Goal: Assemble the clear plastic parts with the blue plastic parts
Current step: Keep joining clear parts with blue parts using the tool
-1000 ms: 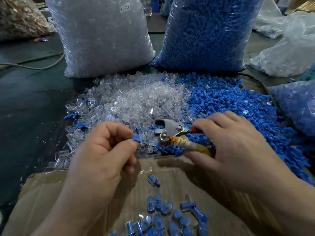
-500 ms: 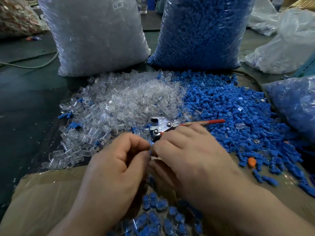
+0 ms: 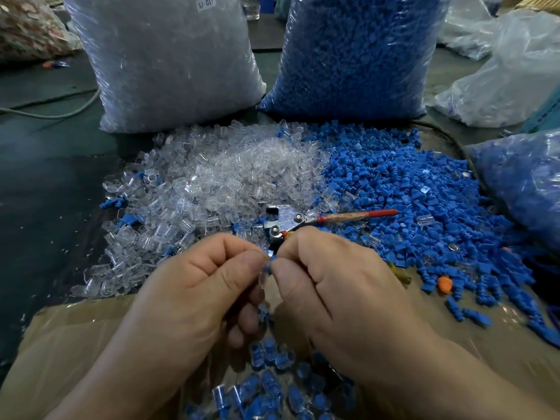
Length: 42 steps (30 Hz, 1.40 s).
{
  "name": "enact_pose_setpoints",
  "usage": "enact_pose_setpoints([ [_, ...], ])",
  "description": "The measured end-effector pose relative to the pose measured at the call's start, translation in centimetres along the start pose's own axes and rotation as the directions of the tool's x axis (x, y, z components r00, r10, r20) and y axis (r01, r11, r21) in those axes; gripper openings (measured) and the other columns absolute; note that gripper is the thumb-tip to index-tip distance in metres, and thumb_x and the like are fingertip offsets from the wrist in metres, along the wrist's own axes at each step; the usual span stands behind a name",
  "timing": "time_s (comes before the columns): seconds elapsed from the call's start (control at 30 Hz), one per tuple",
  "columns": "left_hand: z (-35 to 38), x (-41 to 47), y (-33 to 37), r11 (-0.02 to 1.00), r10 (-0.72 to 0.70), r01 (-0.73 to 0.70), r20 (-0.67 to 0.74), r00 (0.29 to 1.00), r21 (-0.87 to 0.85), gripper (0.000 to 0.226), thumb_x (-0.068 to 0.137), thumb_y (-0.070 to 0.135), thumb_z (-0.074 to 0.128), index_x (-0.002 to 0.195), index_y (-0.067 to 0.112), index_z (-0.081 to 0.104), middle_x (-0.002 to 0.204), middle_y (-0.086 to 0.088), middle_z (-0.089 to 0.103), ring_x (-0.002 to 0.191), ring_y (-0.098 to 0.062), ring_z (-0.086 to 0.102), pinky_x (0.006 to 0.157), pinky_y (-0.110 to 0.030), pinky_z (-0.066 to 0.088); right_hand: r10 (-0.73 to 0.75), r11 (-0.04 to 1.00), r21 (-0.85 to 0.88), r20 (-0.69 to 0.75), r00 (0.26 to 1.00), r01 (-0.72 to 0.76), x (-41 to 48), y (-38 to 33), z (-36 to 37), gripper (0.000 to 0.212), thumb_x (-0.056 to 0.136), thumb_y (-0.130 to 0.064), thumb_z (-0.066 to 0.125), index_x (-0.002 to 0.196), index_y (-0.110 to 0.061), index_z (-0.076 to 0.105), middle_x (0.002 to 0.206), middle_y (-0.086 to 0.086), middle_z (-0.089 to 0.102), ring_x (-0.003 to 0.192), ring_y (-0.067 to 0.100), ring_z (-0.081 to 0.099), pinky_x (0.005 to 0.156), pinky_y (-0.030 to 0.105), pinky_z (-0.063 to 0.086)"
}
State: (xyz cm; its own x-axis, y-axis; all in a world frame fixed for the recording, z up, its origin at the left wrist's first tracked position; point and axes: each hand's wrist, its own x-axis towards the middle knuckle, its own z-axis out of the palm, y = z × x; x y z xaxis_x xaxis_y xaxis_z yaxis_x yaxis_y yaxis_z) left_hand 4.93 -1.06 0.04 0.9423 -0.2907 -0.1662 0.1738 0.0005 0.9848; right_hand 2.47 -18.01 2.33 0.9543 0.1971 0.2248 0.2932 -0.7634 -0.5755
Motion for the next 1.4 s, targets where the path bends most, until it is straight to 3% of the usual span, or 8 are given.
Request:
enact_pose_setpoints([
  [0.07, 0.0, -0.3, 0.1, 0.995, 0.069, -0.068, 0.014, 0.997, -0.074, 0.021, 0.070, 0.042, 0.082, 0.080, 0.025, 0.074, 0.062, -0.007, 0.065, 0.048, -0.018, 0.061, 0.042, -0.026, 0.049, 0.172, 0.957, 0.230, 0.043, 0.984, -0.177, 0.1, 0.1, 0.1, 0.030, 0.087, -0.055, 0.039, 0.084, -0.029, 0.051, 0.064, -0.014, 0.055, 0.059, 0.004, 0.048, 0.052, 0.028, 0.038],
  [0.17, -0.1, -0.7, 0.1, 0.886, 0.327, -0.326, 0.054, 0.943, 0.328, 0.021, 0.073, 0.047, 0.067, 0.091, 0.039, 0.071, 0.079, 0.002, 0.072, 0.064, -0.015, 0.069, 0.056, -0.030, 0.057, 0.330, 0.783, 0.448, 0.288, 0.899, -0.431, 0.3, 0.5, -0.7, 0.028, 0.083, -0.049, 0.051, 0.074, -0.023, 0.057, 0.053, -0.010, 0.049, 0.050, 0.007, 0.043, 0.053, 0.036, 0.037],
  [0.37, -1.0, -0.1, 0.3, 0.543, 0.326, -0.371, 0.218, 0.920, 0.753, 0.008, 0.086, 0.040, 0.064, 0.093, 0.043, 0.061, 0.094, 0.027, 0.064, 0.082, 0.006, 0.063, 0.071, -0.007, 0.046, 0.121, 0.973, -0.219, 0.188, 0.975, -0.079, 0.0, 1.2, -1.0, 0.018, 0.093, -0.049, 0.040, 0.087, -0.033, 0.046, 0.081, -0.014, 0.056, 0.073, 0.003, 0.053, 0.065, 0.033, 0.047],
  [0.6, -0.3, -0.4, 0.5, 0.477, 0.229, -0.478, 0.421, 0.878, 0.737, 0.011, 0.076, 0.039, 0.061, 0.087, 0.036, 0.062, 0.088, 0.022, 0.063, 0.082, 0.006, 0.060, 0.069, -0.010, 0.045, 0.101, 0.948, -0.318, 0.286, 0.953, -0.006, 0.0, 1.8, -0.7, 0.017, 0.092, -0.042, 0.038, 0.094, -0.031, 0.050, 0.094, -0.011, 0.054, 0.086, 0.017, 0.055, 0.072, 0.035, 0.047],
  [0.73, -0.5, -0.3, 0.2, 0.502, 0.277, -0.359, 0.247, 0.929, 0.787, 0.012, 0.082, 0.052, 0.056, 0.086, 0.041, 0.059, 0.091, 0.022, 0.062, 0.085, 0.003, 0.062, 0.059, -0.016, 0.047, 0.073, 0.896, -0.444, 0.173, 0.982, 0.012, 0.7, 2.5, 0.1, 0.031, 0.095, -0.055, 0.038, 0.119, -0.036, 0.041, 0.093, -0.010, 0.048, 0.085, 0.021, 0.057, 0.058, 0.034, 0.038],
  [1.0, -0.5, 0.9, -0.7, 0.175, 0.307, -0.054, -0.002, 0.952, 0.983, 0.057, 0.083, 0.063, 0.050, 0.131, 0.035, 0.060, 0.108, 0.016, 0.058, 0.090, -0.009, 0.060, 0.072, -0.029, 0.047, 0.074, 0.828, -0.559, 0.194, 0.978, 0.048, 1.9, 3.1, 2.0, 0.015, 0.098, -0.039, 0.049, 0.111, -0.032, 0.050, 0.082, -0.005, 0.029, 0.070, 0.022, 0.050, 0.043, 0.029, 0.017],
  [1.2, -0.3, 1.2, -1.1, 0.220, 0.346, -0.105, 0.023, 0.938, 0.970, 0.037, 0.082, 0.046, 0.066, 0.117, 0.033, 0.067, 0.097, 0.018, 0.064, 0.086, -0.007, 0.060, 0.071, -0.022, 0.040, 0.028, 0.857, -0.510, 0.196, 0.980, 0.077, 2.0, 3.3, 1.9, 0.010, 0.098, -0.030, 0.050, 0.108, -0.031, 0.050, 0.085, -0.008, 0.038, 0.081, 0.021, 0.057, 0.047, 0.032, 0.016],
  [1.4, -0.2, 1.5, -1.1, 0.316, 0.387, -0.143, 0.010, 0.922, 0.938, 0.012, 0.083, 0.031, 0.071, 0.095, 0.031, 0.070, 0.084, 0.019, 0.060, 0.072, -0.004, 0.056, 0.064, -0.020, 0.041, 0.027, 0.935, -0.354, 0.114, 0.993, 0.015, 1.8, 3.4, 1.4, 0.008, 0.098, -0.033, 0.047, 0.105, -0.030, 0.050, 0.093, -0.007, 0.053, 0.080, 0.023, 0.058, 0.064, 0.038, 0.048],
])
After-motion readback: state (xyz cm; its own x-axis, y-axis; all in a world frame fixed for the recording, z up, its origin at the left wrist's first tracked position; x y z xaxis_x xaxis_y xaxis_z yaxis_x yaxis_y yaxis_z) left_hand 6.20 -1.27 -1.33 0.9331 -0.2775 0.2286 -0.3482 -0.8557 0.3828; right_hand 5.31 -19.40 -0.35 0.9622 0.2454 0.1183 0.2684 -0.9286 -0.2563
